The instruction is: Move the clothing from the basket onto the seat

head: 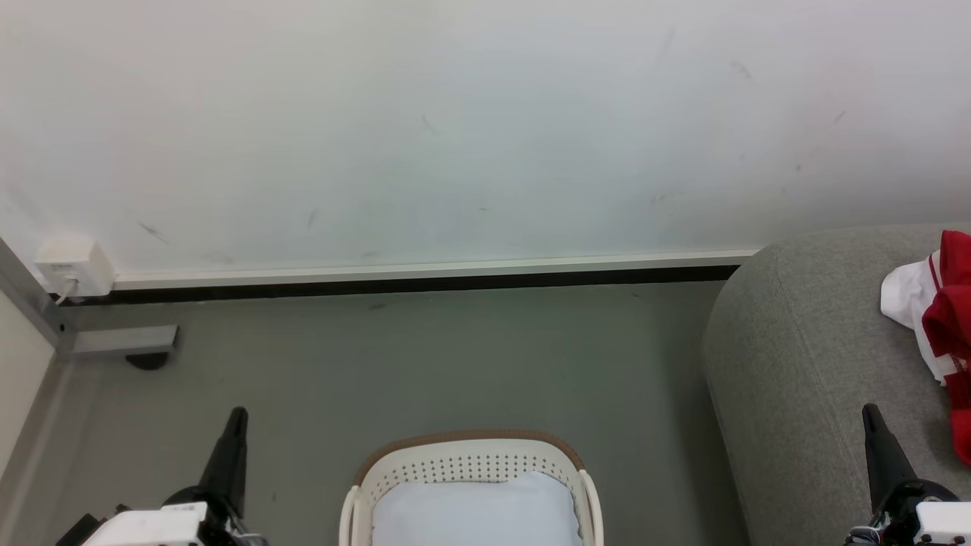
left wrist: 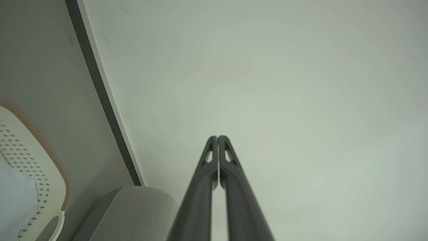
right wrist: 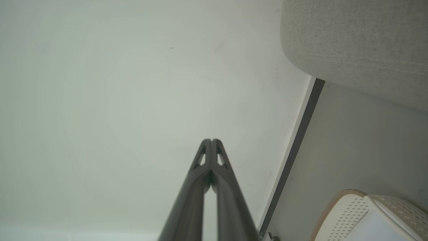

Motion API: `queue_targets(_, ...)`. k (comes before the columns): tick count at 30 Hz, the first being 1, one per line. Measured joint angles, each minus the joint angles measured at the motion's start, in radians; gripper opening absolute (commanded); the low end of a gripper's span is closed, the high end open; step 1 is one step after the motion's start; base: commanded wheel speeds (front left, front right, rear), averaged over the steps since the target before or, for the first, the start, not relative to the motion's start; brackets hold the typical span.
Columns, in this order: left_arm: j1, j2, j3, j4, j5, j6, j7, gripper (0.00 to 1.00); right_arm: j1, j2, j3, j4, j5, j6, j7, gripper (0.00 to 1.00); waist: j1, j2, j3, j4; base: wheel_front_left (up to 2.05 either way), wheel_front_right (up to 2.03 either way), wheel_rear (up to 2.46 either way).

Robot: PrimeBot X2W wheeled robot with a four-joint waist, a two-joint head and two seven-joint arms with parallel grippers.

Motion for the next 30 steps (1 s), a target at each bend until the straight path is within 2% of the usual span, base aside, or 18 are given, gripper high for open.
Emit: queue_targets(30,0.0,0.0,0.0,0.0,0.0,0.0,0.0,0.0,0.0,0.001,-0.002,0.0,0.0,0.0,0.0,0.0,0.0,0.0,0.0,0.0,0.0,0.0,0.0)
